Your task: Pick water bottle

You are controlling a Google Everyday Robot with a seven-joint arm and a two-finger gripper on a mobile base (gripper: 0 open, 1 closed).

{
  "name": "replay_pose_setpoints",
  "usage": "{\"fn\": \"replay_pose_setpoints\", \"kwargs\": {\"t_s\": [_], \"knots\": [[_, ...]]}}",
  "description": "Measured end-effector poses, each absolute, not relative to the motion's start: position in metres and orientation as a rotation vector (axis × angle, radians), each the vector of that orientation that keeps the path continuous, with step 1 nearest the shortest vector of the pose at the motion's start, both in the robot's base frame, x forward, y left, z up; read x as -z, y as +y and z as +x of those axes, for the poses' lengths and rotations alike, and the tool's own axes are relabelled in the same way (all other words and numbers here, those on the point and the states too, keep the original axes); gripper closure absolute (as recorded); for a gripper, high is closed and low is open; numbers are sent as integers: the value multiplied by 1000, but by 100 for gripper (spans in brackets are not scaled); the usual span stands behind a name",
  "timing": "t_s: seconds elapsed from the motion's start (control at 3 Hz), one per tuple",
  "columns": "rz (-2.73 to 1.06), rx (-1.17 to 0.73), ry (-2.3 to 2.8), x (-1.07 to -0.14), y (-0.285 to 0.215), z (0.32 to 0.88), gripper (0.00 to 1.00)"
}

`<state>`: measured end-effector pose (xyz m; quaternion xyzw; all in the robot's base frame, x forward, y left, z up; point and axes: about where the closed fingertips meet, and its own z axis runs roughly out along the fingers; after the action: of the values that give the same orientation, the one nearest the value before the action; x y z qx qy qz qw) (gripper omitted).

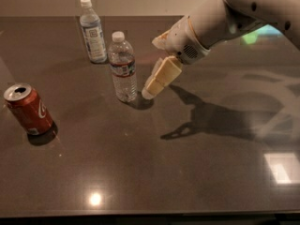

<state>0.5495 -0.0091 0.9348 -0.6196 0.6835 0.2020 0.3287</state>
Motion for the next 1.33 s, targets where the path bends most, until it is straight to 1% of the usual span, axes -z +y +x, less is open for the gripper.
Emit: {"fn": "replay_pose_setpoints", "kwargs": {"t_s": [0.33, 0.67, 1.0, 1.33], "knots": [[-1574, -640, 1718, -935, 24, 565, 0], [-1541, -711, 1672, -936, 47, 572, 0], [-1523, -754, 1629, -940, 64, 576, 19], [-1510, -772, 1602, -944, 71, 577, 41]]}}
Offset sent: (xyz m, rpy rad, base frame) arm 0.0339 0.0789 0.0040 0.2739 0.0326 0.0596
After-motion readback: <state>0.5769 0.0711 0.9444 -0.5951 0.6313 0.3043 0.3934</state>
